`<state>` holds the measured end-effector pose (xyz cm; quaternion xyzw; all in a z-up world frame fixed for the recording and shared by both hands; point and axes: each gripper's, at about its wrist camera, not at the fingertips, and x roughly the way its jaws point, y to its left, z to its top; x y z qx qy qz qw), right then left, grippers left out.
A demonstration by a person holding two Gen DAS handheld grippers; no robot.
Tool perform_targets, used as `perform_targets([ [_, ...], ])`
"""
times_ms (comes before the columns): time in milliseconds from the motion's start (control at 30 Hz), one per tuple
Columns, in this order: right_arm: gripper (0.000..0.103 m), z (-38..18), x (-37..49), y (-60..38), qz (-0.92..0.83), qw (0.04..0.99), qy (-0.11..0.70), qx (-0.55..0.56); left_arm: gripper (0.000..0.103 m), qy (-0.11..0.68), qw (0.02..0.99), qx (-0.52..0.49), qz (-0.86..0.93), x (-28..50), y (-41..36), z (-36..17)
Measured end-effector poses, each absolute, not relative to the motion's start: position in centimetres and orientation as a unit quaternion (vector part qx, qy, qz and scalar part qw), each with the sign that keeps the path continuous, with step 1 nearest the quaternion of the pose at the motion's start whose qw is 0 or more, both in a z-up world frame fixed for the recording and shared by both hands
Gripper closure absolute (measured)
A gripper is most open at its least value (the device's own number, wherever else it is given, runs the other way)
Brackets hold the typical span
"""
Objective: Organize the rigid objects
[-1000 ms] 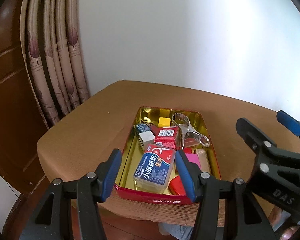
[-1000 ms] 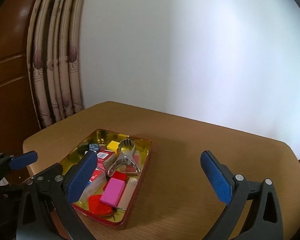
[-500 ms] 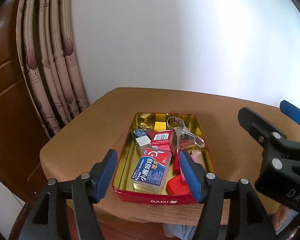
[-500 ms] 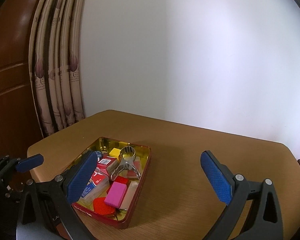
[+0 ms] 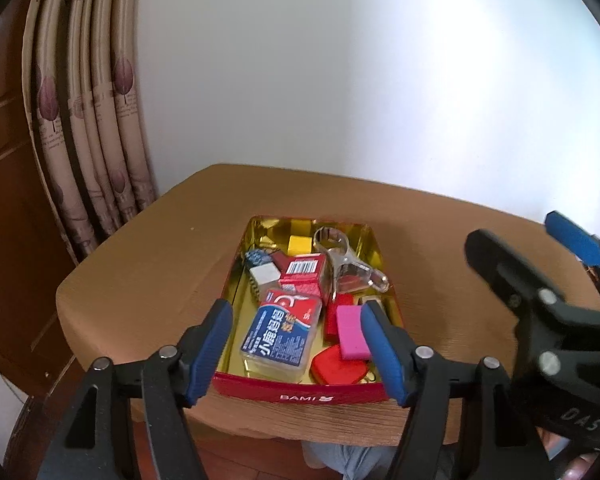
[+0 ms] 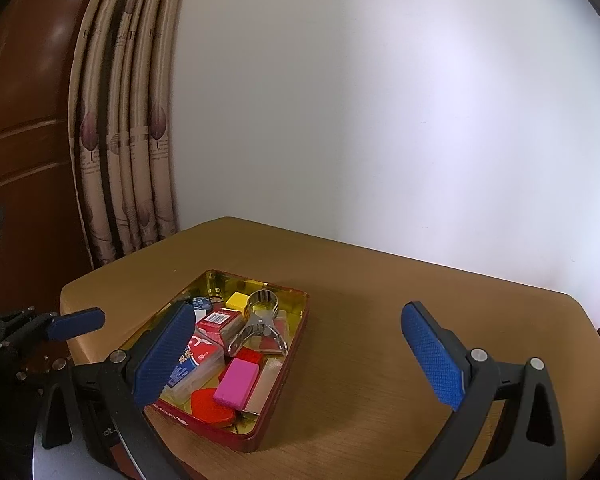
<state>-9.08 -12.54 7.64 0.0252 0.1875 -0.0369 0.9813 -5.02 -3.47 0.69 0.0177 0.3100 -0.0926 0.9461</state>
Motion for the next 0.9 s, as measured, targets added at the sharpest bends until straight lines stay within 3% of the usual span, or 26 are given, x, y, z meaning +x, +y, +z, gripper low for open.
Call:
perform_targets([
  [33, 0.001, 7.67, -9.14, -12.60, -0.036, 0.981, 0.186, 0.027, 0.021, 0.308, 0.946, 0.019, -0.094, -5.10, -3.51, 0.79],
  [900, 0.001, 7.67, -9.58, -12.53, -0.023, 0.982, 0.183, 0.031, 0.020, 0.310, 0.946, 0.003, -0.092, -4.75, -2.91, 0.31],
])
